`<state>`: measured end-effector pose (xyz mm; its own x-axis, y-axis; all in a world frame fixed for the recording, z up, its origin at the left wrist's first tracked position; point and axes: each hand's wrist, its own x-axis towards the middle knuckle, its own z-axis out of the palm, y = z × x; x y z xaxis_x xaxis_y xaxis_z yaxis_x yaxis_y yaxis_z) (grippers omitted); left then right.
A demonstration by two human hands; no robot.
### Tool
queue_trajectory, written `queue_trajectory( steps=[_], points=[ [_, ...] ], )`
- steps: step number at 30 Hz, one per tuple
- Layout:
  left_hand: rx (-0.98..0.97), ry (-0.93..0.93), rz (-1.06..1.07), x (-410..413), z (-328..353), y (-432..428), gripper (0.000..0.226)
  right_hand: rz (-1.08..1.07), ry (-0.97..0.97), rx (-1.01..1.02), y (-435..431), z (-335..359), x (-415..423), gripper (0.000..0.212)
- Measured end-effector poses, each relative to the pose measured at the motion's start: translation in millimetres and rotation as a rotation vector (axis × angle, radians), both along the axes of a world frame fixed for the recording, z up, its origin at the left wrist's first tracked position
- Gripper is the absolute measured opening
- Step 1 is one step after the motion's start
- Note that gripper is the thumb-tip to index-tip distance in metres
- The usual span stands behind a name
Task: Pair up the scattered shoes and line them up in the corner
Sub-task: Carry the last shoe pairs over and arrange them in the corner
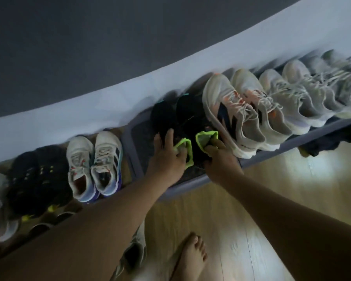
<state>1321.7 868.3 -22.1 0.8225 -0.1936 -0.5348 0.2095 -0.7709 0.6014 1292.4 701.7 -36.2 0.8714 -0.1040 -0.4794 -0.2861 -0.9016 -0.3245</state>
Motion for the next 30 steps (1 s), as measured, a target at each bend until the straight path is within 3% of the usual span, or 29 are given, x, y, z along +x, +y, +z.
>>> queue_trajectory(
  steps=[5,8,10,13,15,18,20,24,27,30],
  points=[
    [-0.003,-0.003,0.119,-8.4,-7.5,4.8,0.080,0.258,0.010,0.047,2.8,6.4,11.1,0.041],
    [0.009,0.052,0.123,-9.8,-3.4,5.1,0.083,0.297,0.141,0.104,-12.3,17.8,12.8,0.055],
    [0.073,0.061,0.120,-3.9,2.7,1.2,0.086,0.310,0.127,0.148,-25.9,31.4,16.3,0.046],
    [0.288,-0.123,-0.009,7.9,22.5,-18.3,0.083,0.137,-0.103,0.174,-59.1,47.0,18.9,0.034],
    [0.351,-0.293,-0.134,13.5,35.3,-41.8,0.077,-0.047,-0.255,0.068,-91.2,51.4,24.5,0.039],
    [0.177,-0.358,-0.247,13.7,44.6,-88.2,0.071,-0.335,-0.193,-0.009,-141.9,55.4,33.7,0.062],
    [0.016,-0.258,-0.247,10.4,42.9,-119.5,0.071,-0.372,-0.057,0.015,-168.5,49.8,36.3,0.071],
    [-0.061,0.002,-0.159,18.5,22.5,-169.1,0.086,-0.343,0.009,0.028,-196.1,44.2,43.9,0.055],
    [-0.126,0.064,0.127,41.5,6.9,-205.1,0.094,-0.371,-0.009,0.062,-220.4,38.1,60.2,0.063],
    [0.004,0.092,0.267,58.3,-11.6,-228.2,0.089,-0.168,0.125,0.050,-239.4,16.4,78.6,0.072]
  ],
)
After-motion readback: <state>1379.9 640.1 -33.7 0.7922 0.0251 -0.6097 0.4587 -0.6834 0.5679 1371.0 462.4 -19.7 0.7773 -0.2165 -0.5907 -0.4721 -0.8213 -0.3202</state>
